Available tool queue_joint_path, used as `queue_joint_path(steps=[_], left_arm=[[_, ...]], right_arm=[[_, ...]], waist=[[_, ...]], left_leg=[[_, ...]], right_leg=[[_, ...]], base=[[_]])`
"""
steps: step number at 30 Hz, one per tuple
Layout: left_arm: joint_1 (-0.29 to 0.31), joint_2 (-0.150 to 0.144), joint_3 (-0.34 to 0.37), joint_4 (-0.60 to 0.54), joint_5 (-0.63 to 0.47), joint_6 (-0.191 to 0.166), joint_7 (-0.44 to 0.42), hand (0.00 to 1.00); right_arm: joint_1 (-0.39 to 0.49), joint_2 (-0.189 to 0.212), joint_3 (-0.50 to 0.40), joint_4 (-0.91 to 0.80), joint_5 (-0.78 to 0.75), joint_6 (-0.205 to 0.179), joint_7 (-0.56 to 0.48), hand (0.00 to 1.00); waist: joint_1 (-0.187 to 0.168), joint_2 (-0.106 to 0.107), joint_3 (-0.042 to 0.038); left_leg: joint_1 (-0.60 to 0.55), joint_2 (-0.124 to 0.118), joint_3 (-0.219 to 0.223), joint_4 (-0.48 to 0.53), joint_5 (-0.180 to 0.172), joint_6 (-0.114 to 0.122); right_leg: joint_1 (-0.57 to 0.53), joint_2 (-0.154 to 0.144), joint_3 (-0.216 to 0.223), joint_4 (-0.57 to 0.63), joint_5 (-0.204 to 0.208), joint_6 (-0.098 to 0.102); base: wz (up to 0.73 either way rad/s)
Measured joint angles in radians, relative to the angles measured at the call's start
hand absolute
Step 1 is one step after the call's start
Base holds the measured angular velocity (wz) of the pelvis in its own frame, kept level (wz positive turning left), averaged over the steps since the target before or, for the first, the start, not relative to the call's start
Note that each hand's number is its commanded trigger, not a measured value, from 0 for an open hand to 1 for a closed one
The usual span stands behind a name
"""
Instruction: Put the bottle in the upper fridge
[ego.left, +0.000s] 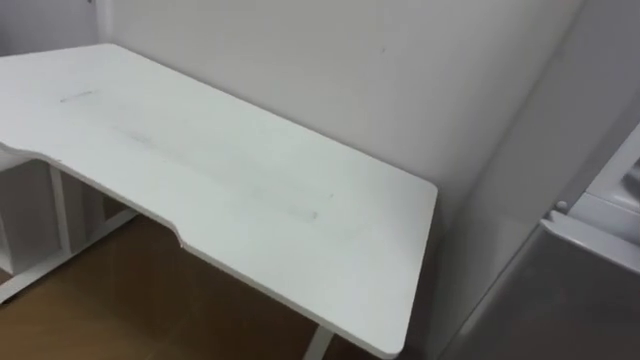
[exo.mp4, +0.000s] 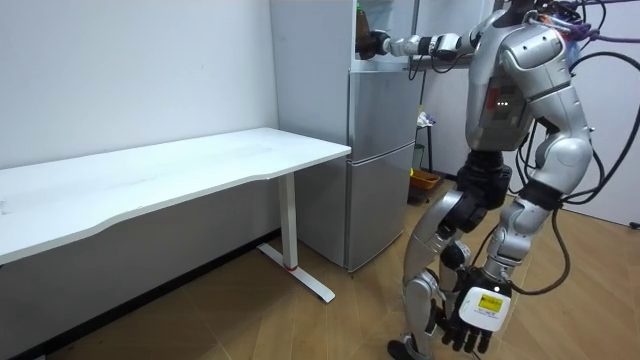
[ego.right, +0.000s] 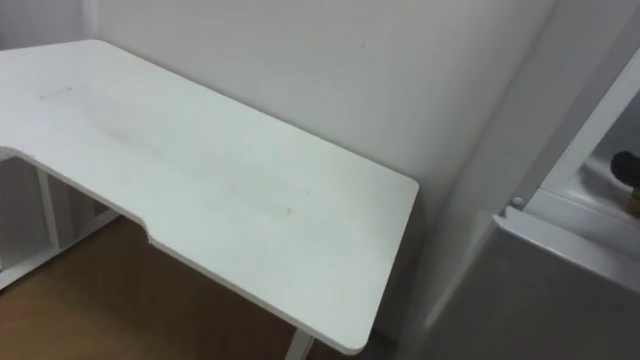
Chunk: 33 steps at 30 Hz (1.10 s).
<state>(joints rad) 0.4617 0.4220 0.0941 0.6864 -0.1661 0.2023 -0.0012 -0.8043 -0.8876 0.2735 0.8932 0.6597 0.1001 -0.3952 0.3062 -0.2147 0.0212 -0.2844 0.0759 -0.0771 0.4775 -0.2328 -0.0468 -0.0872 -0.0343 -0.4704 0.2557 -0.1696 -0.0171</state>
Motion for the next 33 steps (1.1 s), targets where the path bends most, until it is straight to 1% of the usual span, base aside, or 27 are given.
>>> queue_joint_path(steps=[1, 3, 4, 10, 15, 17, 19, 22, 24, 28, 33], left_arm=[[-0.002, 0.000, 0.000, 0.000, 0.000, -0.001, 0.000, 0.00], [-0.002, 0.002, 0.000, 0.000, 0.000, -0.001, 0.000, 0.00], [-0.002, 0.005, 0.000, 0.000, 0.000, -0.002, -0.001, 0.00], [-0.002, 0.017, 0.000, 0.002, 0.000, -0.014, -0.003, 0.00], [-0.002, 0.018, 0.000, 0.002, 0.001, -0.025, -0.002, 0.00], [-0.003, 0.018, 0.000, 0.002, 0.001, -0.032, -0.002, 0.00], [-0.003, 0.018, 0.002, 0.002, 0.001, -0.042, -0.002, 0.00], [-0.006, 0.018, 0.002, 0.001, 0.002, -0.047, -0.001, 0.00], [-0.012, 0.018, 0.002, 0.001, 0.003, -0.049, -0.002, 0.00], [-0.040, 0.018, -0.002, 0.006, 0.003, -0.051, -0.003, 0.00], [-0.062, 0.018, -0.003, 0.045, 0.003, -0.050, -0.008, 0.00]], right_arm=[[0.000, 0.000, 0.000, 0.001, 0.000, -0.011, 0.000, 0.00], [0.002, 0.000, 0.000, 0.000, 0.000, -0.021, 0.002, 0.00], [0.002, 0.000, 0.001, 0.000, -0.001, -0.024, 0.006, 0.00], [0.010, 0.000, 0.013, 0.000, 0.000, -0.045, 0.029, 0.00], [0.010, 0.000, 0.018, -0.001, 0.000, -0.058, 0.049, 0.00], [0.010, -0.001, 0.018, 0.004, 0.000, -0.068, 0.061, 0.00], [0.014, -0.001, 0.016, 0.009, 0.000, -0.088, 0.082, 0.00], [0.027, -0.001, 0.004, 0.007, -0.003, -0.107, 0.092, 0.00], [0.030, -0.001, -0.004, 0.012, -0.021, -0.110, 0.098, 0.00], [0.028, 0.000, -0.004, 0.040, -0.125, -0.127, 0.106, 0.00], [0.028, 0.001, -0.003, 0.049, -0.207, -0.127, 0.116, 0.00]], waist=[[0.001, 0.000, 0.0001], [0.001, 0.000, 0.0002], [0.001, 0.000, 0.0002], [-0.002, 0.000, 0.0025], [-0.005, 0.000, 0.0029], [-0.006, 0.000, 0.0029], [-0.008, 0.001, 0.0032], [-0.006, 0.001, 0.0033], [-0.003, 0.002, 0.0038], [0.000, 0.004, 0.0055], [0.004, 0.005, 0.0061]], left_leg=[[-0.002, 0.000, -0.001, -0.001, 0.001, -0.001], [0.001, 0.000, -0.001, -0.001, 0.001, 0.000], [0.002, 0.000, -0.001, -0.002, 0.003, 0.003], [0.021, 0.000, 0.000, -0.010, 0.002, 0.002], [0.030, 0.001, 0.000, -0.014, 0.000, -0.001], [0.031, 0.002, 0.003, -0.015, -0.001, -0.002], [0.032, 0.004, 0.006, -0.016, -0.001, -0.003], [0.033, 0.004, 0.009, -0.017, -0.001, -0.002], [0.034, 0.004, 0.009, -0.017, -0.001, -0.002], [0.036, 0.004, 0.009, -0.017, -0.002, -0.001], [0.045, 0.005, 0.009, -0.016, -0.005, 0.000]], right_leg=[[0.000, 0.000, 0.000, 0.000, 0.000, -0.001], [0.000, 0.000, 0.000, 0.002, -0.001, -0.002], [0.000, 0.000, 0.000, 0.002, -0.001, -0.003], [0.016, 0.000, 0.002, 0.000, -0.003, -0.007], [0.018, 0.000, 0.003, 0.000, -0.006, -0.011], [0.017, 0.000, 0.005, 0.000, -0.006, -0.012], [0.017, 0.001, 0.008, -0.002, -0.006, -0.012], [0.017, 0.001, 0.010, -0.002, -0.006, -0.012], [0.016, 0.001, 0.012, -0.001, -0.006, -0.013], [0.021, 0.000, 0.004, -0.002, -0.005, -0.013], [0.038, 0.005, 0.004, -0.019, -0.002, -0.010]], base=[[0.00], [0.00], [0.00], [0.00], [0.00], [-0.02], [-0.05], [-0.01], [0.00], [0.02], [0.02]])
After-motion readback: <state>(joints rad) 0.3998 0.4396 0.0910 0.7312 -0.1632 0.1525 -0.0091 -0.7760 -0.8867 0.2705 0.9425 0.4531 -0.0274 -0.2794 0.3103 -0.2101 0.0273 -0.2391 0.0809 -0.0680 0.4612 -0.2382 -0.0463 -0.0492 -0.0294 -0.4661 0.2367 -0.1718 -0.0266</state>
